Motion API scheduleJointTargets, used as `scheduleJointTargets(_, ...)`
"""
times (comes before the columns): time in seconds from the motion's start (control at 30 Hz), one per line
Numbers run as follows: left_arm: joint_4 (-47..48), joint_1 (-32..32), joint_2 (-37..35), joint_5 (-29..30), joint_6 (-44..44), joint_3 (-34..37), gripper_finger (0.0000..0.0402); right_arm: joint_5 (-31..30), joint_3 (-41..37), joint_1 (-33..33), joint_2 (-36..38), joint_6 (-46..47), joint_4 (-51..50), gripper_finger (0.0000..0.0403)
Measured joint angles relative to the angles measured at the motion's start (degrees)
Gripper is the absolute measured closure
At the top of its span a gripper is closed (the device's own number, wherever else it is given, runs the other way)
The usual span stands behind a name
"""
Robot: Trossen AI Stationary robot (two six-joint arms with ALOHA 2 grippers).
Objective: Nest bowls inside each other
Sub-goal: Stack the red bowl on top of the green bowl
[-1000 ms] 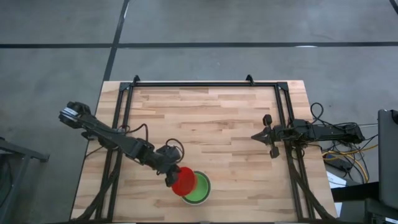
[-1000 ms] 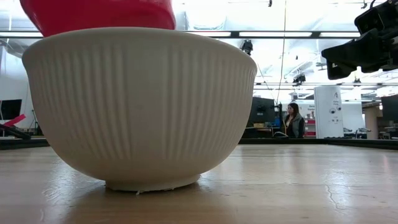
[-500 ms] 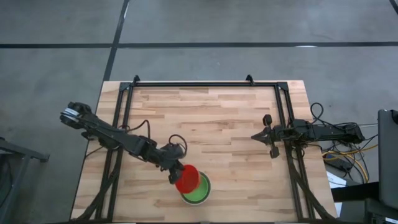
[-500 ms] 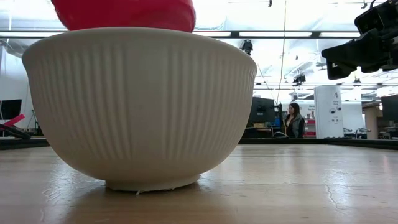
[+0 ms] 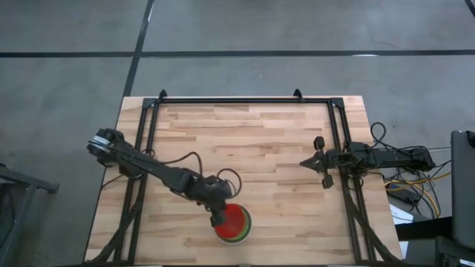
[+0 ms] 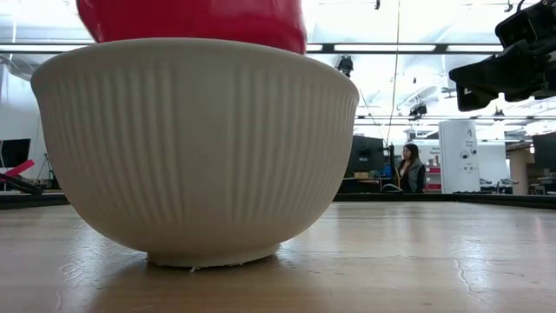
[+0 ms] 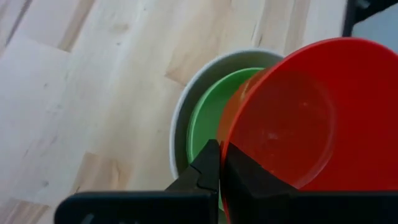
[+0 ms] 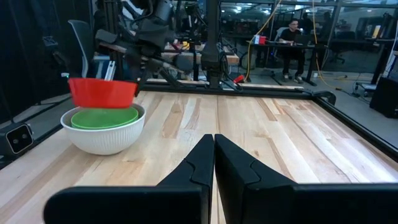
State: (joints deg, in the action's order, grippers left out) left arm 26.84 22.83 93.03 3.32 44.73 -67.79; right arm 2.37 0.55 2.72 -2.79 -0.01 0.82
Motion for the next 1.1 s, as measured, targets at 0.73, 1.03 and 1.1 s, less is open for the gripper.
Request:
scheduleJointTargets(0.73, 6.21, -0.96, 6.89, -3.81, 2.47, -6.1, 0.0394, 0.0, -0.01, 0.01, 0.0, -0.02, 0.0, 0.0394)
scheduleJointTargets(1.03, 6.23, -1.27, 6.91, -3.33, 3.09, -6.08, 0.0394, 0.0, 0.0, 0.0, 0.0, 0.0, 0.0, 0.0394)
scheduleJointTargets(1.1, 6.22, -1.31, 6.91, -3.31, 3.28, -6.08, 0.0394, 0.0, 0.0, 0.02, 0.0, 0.0, 0.0, 0.0394)
